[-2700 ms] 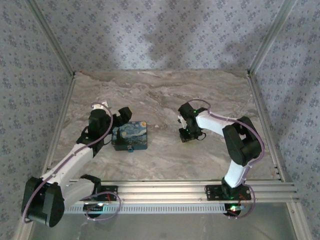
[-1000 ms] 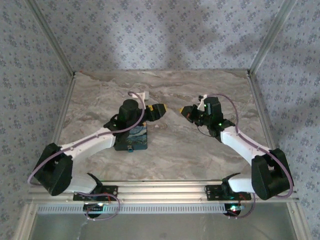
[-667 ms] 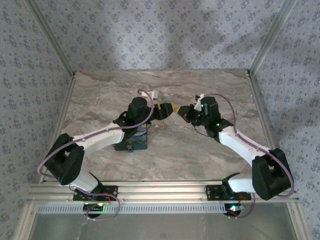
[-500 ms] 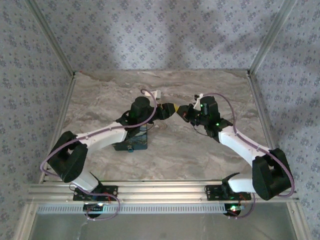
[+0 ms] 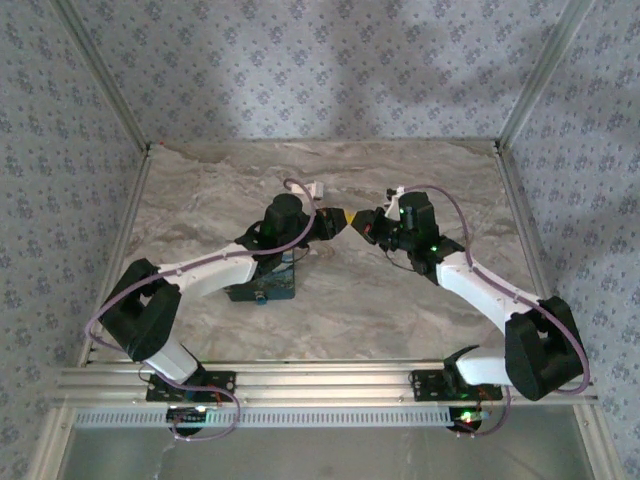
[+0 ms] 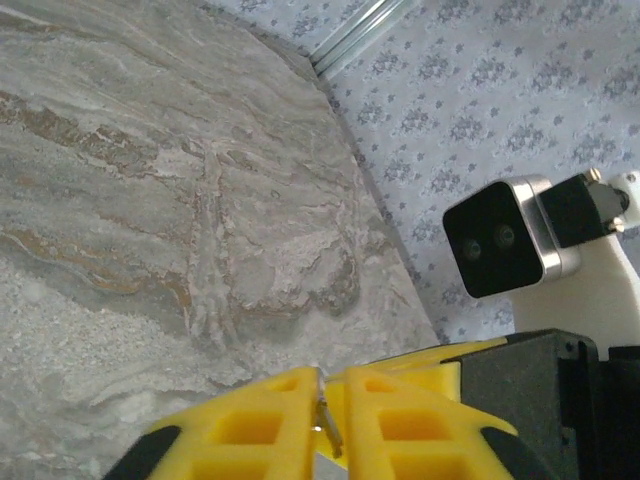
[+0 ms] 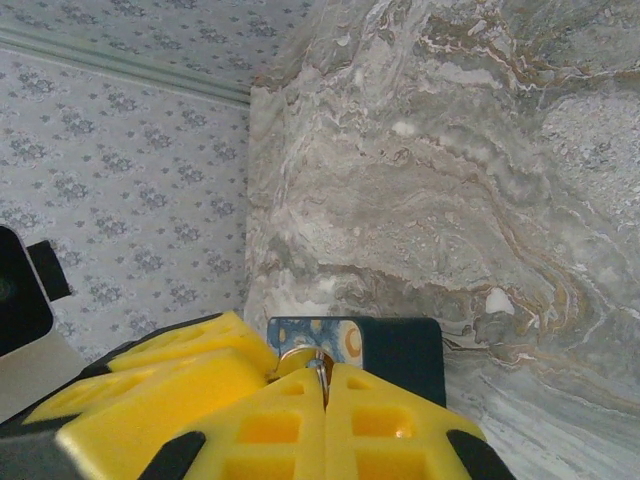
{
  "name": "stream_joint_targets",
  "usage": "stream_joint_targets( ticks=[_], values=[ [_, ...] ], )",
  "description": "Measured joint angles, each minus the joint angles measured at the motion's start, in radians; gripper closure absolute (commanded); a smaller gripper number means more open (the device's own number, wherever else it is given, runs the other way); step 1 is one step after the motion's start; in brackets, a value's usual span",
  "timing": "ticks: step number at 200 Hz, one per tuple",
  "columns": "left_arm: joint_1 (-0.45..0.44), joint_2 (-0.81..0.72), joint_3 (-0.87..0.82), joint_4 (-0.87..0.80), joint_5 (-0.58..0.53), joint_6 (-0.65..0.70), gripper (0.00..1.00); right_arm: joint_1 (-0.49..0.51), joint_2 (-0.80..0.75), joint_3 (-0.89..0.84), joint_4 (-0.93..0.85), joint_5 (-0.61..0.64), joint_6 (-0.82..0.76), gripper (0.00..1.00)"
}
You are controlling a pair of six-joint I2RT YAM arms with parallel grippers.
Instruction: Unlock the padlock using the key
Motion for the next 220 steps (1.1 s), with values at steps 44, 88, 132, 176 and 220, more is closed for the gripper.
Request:
stream_joint_targets(
  ticks=[44,88,132,176,220],
  values=[
    [0.0,-0.008,0.0,-0.015,-0.021,0.027,1.0,-0.003,-0.007,0.0,-0.006,-0.005,-0.03,0.95],
    [0.02,-0.089,0.0,-0.08,0.005,0.114,1.0,-0.065,-0.064,-0.006,-0.03,-0.089,-0.183,0.66],
    [0.086,-0.169,0.054,-0.242,0.142,0.245,1.0,-0.182,-0.083,-0.01,-0.031,-0.294,-0.387,0.5],
    [0.093,-0.193,0.139,-0.406,0.302,0.369,1.0,-0.188,-0.095,-0.01,0.052,-0.5,-0.478,0.48],
    [0.099,-0.193,0.157,-0.484,0.406,0.43,1.0,-0.135,-0.105,-0.003,0.075,-0.61,-0.546,0.48]
  ],
)
